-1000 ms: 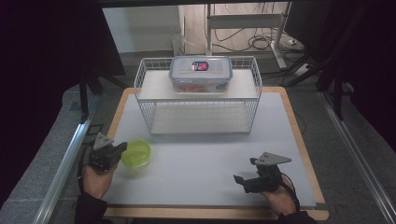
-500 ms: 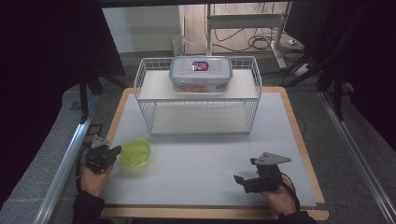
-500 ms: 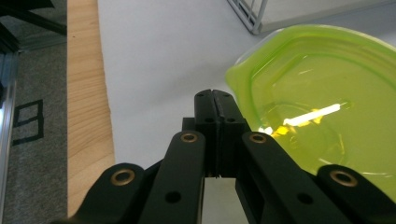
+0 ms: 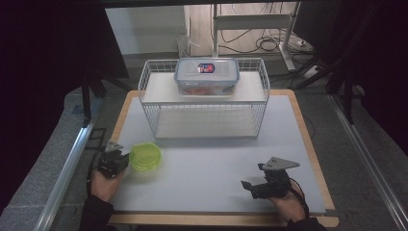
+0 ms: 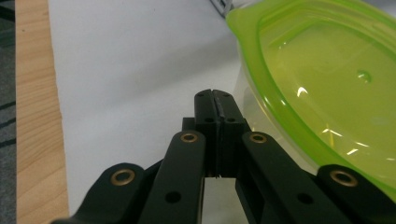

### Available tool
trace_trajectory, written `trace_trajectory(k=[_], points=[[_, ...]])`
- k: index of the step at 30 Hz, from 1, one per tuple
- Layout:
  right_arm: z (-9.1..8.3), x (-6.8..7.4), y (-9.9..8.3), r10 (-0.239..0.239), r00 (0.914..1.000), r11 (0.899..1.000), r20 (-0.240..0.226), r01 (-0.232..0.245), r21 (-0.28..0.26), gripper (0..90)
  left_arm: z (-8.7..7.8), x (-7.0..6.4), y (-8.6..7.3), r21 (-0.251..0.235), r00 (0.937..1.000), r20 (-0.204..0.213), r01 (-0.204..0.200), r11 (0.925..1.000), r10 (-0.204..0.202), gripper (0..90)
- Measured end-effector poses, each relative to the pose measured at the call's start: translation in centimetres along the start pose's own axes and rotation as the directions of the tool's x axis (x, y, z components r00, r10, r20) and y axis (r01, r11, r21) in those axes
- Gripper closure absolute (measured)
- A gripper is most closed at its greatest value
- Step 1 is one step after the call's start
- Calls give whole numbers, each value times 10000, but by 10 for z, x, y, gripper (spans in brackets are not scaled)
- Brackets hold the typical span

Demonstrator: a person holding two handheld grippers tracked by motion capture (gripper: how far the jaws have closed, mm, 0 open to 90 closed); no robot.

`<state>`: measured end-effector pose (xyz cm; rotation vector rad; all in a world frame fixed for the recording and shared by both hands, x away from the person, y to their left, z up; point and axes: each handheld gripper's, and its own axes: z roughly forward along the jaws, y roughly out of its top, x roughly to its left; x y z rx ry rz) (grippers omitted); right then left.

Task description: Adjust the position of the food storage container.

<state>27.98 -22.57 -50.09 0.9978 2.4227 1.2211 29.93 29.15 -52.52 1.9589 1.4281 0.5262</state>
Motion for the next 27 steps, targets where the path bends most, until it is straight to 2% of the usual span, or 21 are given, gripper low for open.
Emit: trace_trajectory(k=[6, 9, 12, 15, 27], points=[[0, 0, 0, -5, 10000, 10000, 13, 5, 21, 77, 3, 8, -6, 340, 9995, -184, 281, 9990, -275, 900], [0, 0, 0, -27, 10000, 10000, 23, 27, 53, 78, 3, 11, -8, 330, 9992, -160, 367, 9988, -362, 899], [1, 0, 0, -25, 10000, 9999, 24, 25, 104, 79, 5, 11, -9, 192, 9990, 217, 395, 9990, -399, 899], [0, 0, 0, -39, 10000, 9999, 39, 38, 123, 79, 8, 10, -9, 294, 9977, 541, 384, 9988, -400, 900], [1, 0, -1, -30, 10000, 9998, 79, 29, 194, 82, 17, 0, -6, 459, 9927, 1149, 306, 9985, -357, 900]])
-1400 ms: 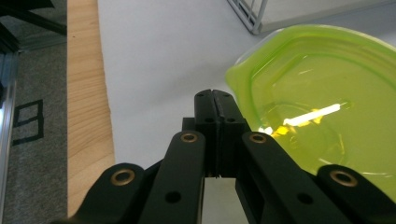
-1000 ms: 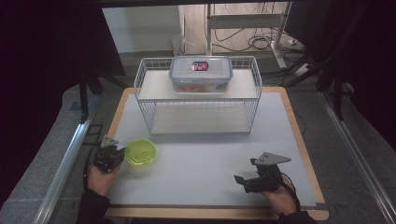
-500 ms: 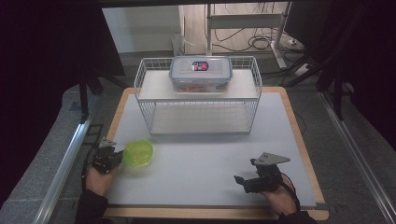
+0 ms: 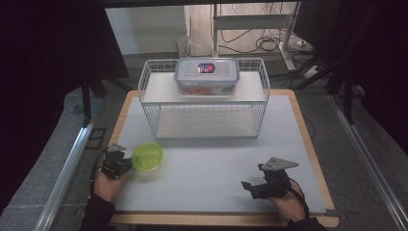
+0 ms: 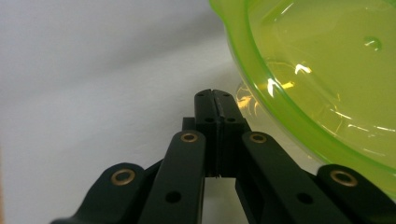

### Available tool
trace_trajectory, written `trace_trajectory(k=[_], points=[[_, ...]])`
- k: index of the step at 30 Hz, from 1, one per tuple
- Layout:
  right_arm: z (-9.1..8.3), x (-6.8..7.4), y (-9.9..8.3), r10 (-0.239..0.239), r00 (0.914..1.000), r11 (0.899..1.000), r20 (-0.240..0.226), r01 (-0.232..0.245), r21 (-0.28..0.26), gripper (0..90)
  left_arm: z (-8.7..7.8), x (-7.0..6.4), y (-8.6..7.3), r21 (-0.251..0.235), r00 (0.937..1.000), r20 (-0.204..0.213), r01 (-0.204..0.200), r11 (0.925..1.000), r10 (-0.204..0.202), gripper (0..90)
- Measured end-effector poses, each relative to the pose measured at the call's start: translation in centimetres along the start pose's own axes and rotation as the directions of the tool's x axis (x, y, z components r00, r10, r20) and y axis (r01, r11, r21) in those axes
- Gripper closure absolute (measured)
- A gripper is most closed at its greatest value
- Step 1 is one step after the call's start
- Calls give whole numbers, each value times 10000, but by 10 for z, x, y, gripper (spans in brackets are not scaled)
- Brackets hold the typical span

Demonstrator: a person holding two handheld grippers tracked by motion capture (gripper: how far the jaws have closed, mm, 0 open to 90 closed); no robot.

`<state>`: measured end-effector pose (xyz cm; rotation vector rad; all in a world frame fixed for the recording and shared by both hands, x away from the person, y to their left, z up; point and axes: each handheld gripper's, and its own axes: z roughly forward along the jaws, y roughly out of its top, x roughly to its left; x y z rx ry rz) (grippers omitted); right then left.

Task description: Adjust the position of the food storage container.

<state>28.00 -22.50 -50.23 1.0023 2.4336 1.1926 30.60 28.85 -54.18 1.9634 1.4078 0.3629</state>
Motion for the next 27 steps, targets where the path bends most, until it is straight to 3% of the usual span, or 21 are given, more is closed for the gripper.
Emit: trace_trajectory(k=[7, 17, 22, 25, 27], points=[[1, 0, 0, 6, 10000, 10000, 34, -6, 55, 83, 10, -8, 6, 121, 9992, 230, -320, 9994, 317, 899], [1, 0, 0, 13, 10000, 9999, 56, -14, 107, 85, 21, -11, 15, -42, 9985, 378, -382, 9993, 384, 899], [1, 0, -1, 21, 10000, 9999, 76, -22, 106, 85, 17, -1, 18, -42, 9996, -208, -172, 9998, 171, 899], [1, 0, -1, 29, 10000, 9999, 75, -30, 102, 86, 10, 9, 21, -351, 9997, -221, 119, 9993, -127, 899], [1, -1, -1, 36, 10000, 9999, 80, -37, 107, 86, 4, 12, 26, -523, 9999, -105, 104, 9986, -110, 899]])
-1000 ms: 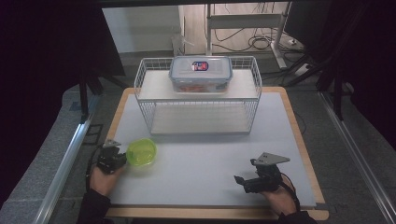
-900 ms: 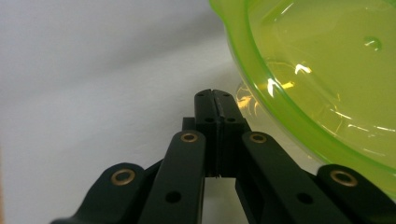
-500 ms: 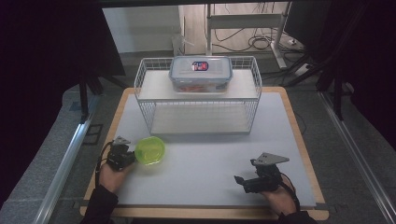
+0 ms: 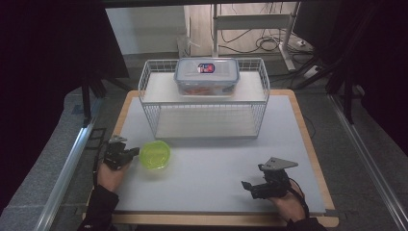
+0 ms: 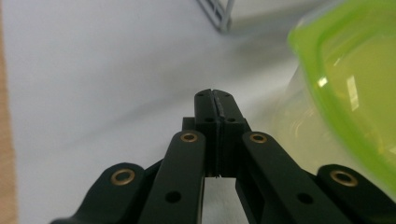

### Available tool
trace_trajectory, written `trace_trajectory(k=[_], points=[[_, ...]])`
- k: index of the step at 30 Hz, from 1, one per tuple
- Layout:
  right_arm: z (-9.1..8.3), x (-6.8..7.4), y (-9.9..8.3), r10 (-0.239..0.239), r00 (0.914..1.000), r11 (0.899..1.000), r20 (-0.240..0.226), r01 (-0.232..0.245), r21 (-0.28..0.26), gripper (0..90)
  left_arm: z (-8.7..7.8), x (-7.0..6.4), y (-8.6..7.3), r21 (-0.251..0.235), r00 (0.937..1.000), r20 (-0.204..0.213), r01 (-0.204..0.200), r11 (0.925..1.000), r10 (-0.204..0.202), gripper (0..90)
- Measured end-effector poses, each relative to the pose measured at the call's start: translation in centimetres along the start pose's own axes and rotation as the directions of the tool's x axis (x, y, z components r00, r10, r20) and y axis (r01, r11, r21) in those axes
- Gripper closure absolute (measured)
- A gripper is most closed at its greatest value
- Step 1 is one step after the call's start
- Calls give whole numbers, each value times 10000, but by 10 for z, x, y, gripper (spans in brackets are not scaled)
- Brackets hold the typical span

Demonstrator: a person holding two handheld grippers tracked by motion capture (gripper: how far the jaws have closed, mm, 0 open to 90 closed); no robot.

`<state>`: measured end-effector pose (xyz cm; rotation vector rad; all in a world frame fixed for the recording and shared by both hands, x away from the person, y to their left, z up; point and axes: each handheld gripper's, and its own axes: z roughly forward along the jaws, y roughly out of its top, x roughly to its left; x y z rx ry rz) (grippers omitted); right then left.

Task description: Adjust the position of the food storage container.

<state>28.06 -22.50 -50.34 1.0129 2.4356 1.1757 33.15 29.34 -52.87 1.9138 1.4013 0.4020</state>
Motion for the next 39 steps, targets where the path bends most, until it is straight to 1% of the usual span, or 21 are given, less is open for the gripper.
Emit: trace_trajectory(k=[2, 3, 4, 7, 9, 14, 18, 19, 24, 25, 29, 32, 39], points=[[0, 0, 0, 10, 10000, 10000, -8, -10, 24, 86, -4, 1, 7, -86, 9999, 95, -91, 9999, 92, 899], [0, 0, 0, 20, 10000, 10000, 1, -20, 18, 86, -5, 1, 11, -57, 9997, 191, -158, 9999, 159, 899], [0, -1, 0, 21, 10000, 10000, 6, -21, 32, 86, -5, 0, 14, -28, 9995, 202, -248, 9997, 248, 899], [0, -1, 0, 37, 10000, 10000, 34, -37, 29, 86, 0, -5, 21, 194, 9983, 381, -459, 9988, 451, 899], [0, -1, 0, 58, 10000, 10000, 54, -58, 35, 86, 4, -10, 22, 351, 9972, 412, -634, 9974, 619, 899], [0, -1, 0, 69, 10000, 9999, 40, -70, 72, 86, 8, -16, 24, 416, 9967, 451, -687, 9968, 668, 899], [1, -1, -1, 66, 10000, 9999, 50, -67, 97, 86, 9, -21, 25, 395, 9954, 653, -722, 9966, 695, 899], [1, -1, -1, 66, 10000, 9999, 50, -67, 102, 86, 9, -22, 25, 478, 9943, 724, -817, 9955, 782, 898], [1, -1, -1, 59, 10000, 9999, 48, -60, 131, 86, 15, -27, 25, 572, 9925, 876, -904, 9943, 852, 899], [1, -1, -1, 59, 10000, 9999, 47, -60, 132, 87, 15, -27, 25, 641, 9921, 882, -949, 9934, 891, 899], [1, -1, -1, 48, 10000, 9999, 50, -49, 132, 87, 18, -25, 22, 680, 9926, 959, -813, 9944, 746, 899], [1, -1, -1, 52, 10000, 9999, 50, -53, 154, 87, 20, -25, 19, 715, 9917, 1058, -802, 9942, 724, 899], [1, -1, -1, 36, 10000, 9998, 61, -37, 188, 88, 24, -34, 20, 777, 9884, 1217, -1008, 9919, 909, 899]])
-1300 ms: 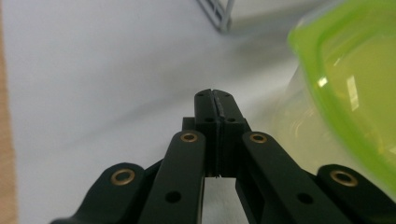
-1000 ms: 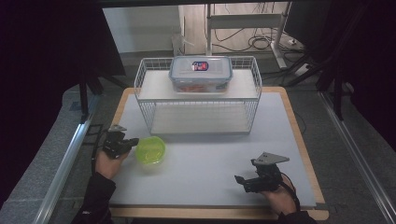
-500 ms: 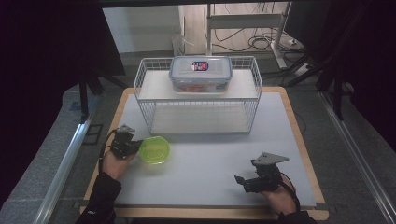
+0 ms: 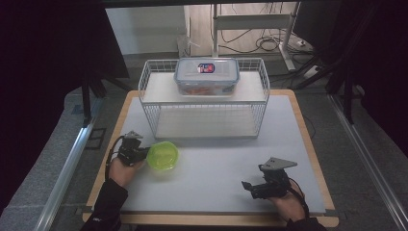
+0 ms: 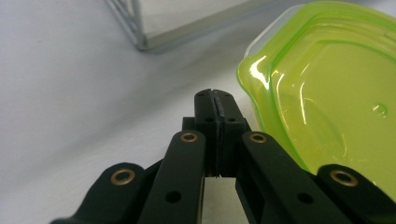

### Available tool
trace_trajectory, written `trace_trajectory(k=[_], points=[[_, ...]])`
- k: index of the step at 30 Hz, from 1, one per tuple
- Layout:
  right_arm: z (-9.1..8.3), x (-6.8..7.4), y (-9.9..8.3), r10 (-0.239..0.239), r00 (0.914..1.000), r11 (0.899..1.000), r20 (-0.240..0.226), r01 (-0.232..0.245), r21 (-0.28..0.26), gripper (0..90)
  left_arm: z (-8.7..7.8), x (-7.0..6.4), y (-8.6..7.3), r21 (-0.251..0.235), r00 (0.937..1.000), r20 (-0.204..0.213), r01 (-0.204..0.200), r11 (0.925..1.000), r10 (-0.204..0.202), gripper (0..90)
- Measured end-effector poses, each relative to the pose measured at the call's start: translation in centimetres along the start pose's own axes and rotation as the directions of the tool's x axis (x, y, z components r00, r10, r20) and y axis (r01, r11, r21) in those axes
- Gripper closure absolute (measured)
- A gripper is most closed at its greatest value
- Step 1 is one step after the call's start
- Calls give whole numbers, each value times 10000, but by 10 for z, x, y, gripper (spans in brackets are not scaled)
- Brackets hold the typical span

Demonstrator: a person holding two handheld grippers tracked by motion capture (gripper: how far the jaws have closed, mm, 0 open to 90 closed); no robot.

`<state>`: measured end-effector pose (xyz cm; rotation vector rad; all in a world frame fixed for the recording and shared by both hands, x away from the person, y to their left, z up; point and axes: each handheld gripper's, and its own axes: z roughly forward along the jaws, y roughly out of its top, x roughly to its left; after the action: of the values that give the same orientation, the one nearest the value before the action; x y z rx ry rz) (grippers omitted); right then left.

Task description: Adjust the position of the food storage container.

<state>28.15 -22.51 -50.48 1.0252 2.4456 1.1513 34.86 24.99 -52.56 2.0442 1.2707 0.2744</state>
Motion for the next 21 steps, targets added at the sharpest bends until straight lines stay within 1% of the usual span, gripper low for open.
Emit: trace_trajectory(k=[4, 10, 17, 21], points=[[0, 0, 0, 6, 10000, 10000, -7, -6, 7, 88, 5, -8, 3, 66, 9997, 135, -228, 9997, 227, 899], [0, 0, 0, 9, 10000, 10000, -1, -9, 20, 88, 11, -21, 9, 37, 9982, 437, -406, 9992, 404, 899], [0, 0, 0, -3, 10000, 10000, 7, 3, 19, 88, 21, -38, 16, 115, 9933, 823, -823, 9965, 811, 899], [0, 0, 0, -1, 10000, 10000, 4, 1, 18, 87, 26, -45, 17, 185, 9908, 1016, -919, 9956, 896, 899]])
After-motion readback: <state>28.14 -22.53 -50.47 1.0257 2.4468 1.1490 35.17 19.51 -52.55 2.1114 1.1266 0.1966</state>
